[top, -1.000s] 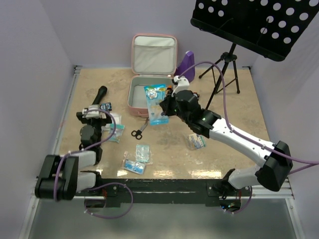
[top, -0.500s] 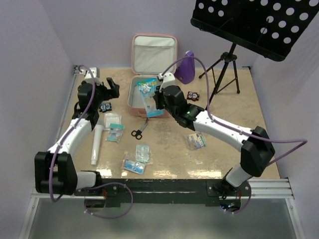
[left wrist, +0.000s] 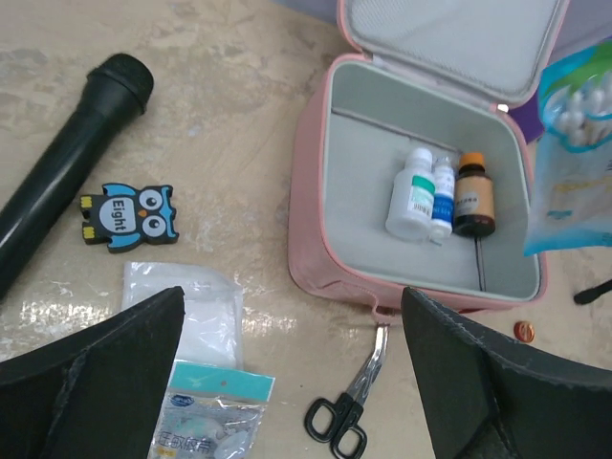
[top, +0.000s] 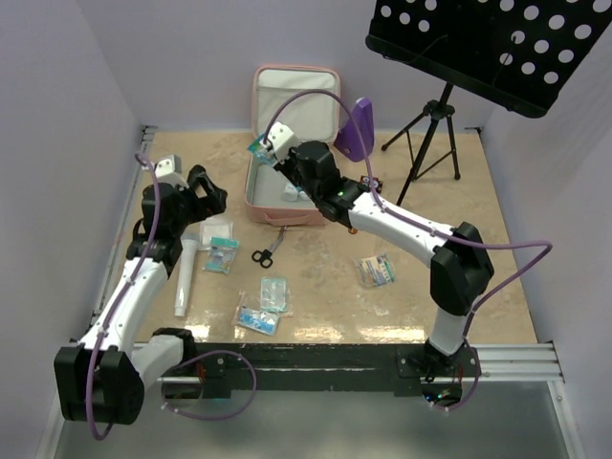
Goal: Organize the medicine kit
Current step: Place the medical item at the medicine box.
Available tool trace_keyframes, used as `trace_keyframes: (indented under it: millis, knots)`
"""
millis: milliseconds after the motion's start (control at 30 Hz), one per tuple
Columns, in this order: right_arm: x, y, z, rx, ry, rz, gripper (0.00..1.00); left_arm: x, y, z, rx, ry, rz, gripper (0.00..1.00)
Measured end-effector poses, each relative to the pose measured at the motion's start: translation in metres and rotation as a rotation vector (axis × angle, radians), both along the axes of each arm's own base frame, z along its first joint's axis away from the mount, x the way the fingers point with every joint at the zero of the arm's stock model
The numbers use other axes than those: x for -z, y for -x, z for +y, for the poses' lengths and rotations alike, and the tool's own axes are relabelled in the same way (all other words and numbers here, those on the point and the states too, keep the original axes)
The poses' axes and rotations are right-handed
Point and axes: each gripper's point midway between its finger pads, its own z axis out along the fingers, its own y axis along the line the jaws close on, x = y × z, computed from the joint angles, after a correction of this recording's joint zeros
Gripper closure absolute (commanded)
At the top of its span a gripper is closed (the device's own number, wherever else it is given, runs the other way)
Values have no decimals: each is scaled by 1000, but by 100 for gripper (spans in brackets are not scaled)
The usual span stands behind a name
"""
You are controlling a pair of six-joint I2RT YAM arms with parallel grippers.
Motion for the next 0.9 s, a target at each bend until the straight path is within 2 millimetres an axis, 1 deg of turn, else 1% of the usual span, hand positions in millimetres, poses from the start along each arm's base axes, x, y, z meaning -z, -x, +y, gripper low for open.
trace_keyframes:
  millis: [67,133,200,300,400,467,567,700,733,800,900]
  knots:
    - [1,-13,2,-24,37,-28,100,-13,3,6,-37,4,-38,0]
    - [7,-23,-2,-51,91,-45,100,-18,4,10,-71,11,-47,0]
    - [15,-32,-9,-76,162,-62,100,-14,6,14,-98,12,-29,0]
    - [28,-39,-16,-118,215,-48,100,-7,8,17,-120,15,1,0]
    - [36,-39,-18,-183,236,-16,100,-6,8,16,-119,20,3,1]
    - [38,-38,-17,-227,237,-6,100,-7,8,14,-109,27,1,1]
    - [44,-31,-11,-307,230,22,100,-5,9,10,-91,45,2,2]
    - [56,-23,0,-385,221,54,100,6,12,3,-59,59,22,2]
    - [62,-23,2,-395,223,64,100,9,14,2,-52,62,29,2]
    - [79,-22,7,-419,228,95,100,14,16,1,-44,65,40,2]
    - [112,-19,11,-452,248,165,100,17,17,0,-41,66,48,2]
